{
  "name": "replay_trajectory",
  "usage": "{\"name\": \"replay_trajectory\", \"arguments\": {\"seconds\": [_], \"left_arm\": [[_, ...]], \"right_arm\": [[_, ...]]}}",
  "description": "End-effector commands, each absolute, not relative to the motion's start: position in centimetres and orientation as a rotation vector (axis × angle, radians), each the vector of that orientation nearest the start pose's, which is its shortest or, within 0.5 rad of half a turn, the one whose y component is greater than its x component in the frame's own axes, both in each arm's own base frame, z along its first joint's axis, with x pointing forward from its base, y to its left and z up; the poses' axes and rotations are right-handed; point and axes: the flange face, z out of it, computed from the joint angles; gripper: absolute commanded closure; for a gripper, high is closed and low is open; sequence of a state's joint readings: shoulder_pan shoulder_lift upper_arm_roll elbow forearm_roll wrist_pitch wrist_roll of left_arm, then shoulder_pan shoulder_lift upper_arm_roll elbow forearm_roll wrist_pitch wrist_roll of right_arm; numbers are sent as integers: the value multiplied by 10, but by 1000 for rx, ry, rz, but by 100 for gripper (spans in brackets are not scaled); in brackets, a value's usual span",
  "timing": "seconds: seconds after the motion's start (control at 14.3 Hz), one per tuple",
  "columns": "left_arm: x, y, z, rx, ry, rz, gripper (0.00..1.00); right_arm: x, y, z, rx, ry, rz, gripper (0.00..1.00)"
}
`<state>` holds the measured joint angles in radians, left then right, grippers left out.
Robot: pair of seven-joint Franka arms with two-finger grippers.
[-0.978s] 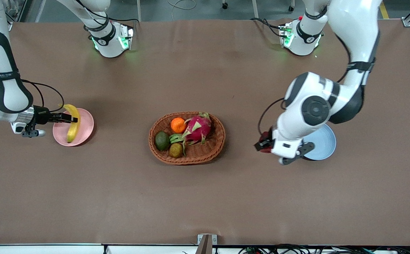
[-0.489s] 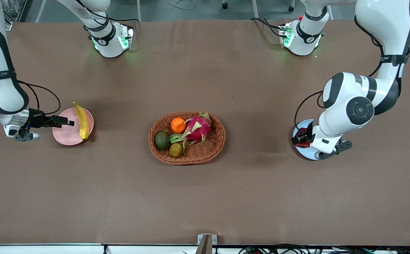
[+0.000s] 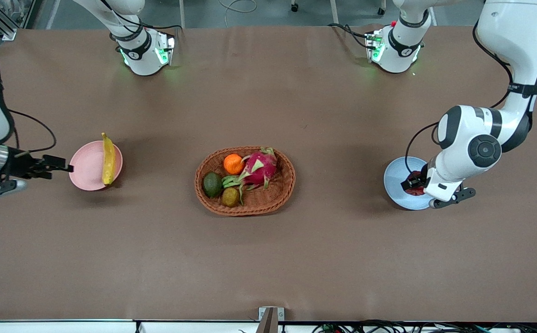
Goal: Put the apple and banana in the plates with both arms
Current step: 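Release the banana while the left gripper lowers the apple onto the blue plate, then open the left gripper and lift it away from the apple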
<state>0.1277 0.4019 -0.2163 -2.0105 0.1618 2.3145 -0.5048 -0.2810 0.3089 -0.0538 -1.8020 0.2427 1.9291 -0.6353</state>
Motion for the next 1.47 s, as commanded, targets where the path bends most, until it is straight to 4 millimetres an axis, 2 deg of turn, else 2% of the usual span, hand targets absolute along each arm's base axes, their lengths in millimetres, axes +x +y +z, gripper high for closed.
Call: {"name": "replay_trajectory", "arguments": {"seconds": [0.0,0.21,0.28,0.35,0.42,0.49,0.56,0.7,0.84,0.98,1.05,1.19,1.26,1.4], "left_arm": [[593,-41,232,-3057,-456,87,52],[590,-39,221,-3057,-460,109,52],[588,-39,219,-3056,-460,115,51],[588,-40,220,-3057,-457,113,47],[588,-40,220,-3056,-457,113,30],[588,-40,223,-3056,-457,108,1],[588,-40,228,-3052,-460,107,0],[587,-39,250,-3035,-455,115,0],[586,-39,280,-3015,-433,127,0],[584,-38,311,-3022,-319,101,0],[581,-39,325,-3025,-267,102,0],[576,-32,354,-3026,-176,94,0],[573,-22,368,-3033,-140,95,0],[564,-7,404,-3086,-52,88,0]], "right_arm": [[602,-191,422,-2927,-338,99,0],[612,-182,476,-2985,-209,135,0],[616,-174,489,-3019,-168,156,0],[620,-167,500,-3066,-163,158,0],[625,-160,517,-3104,-183,128,0],[627,-158,529,-3116,-188,106,0],[626,-159,538,-3121,-177,108,0],[626,-157,569,-3158,-113,77,0],[632,-132,574,-3170,3,66,0],[633,-113,575,-3145,146,74,0],[632,-91,575,-3139,121,116,0],[627,-63,576,-3149,63,205,0],[625,-58,580,-3148,49,205,0],[614,-55,602,-3148,46,164,0]]}}
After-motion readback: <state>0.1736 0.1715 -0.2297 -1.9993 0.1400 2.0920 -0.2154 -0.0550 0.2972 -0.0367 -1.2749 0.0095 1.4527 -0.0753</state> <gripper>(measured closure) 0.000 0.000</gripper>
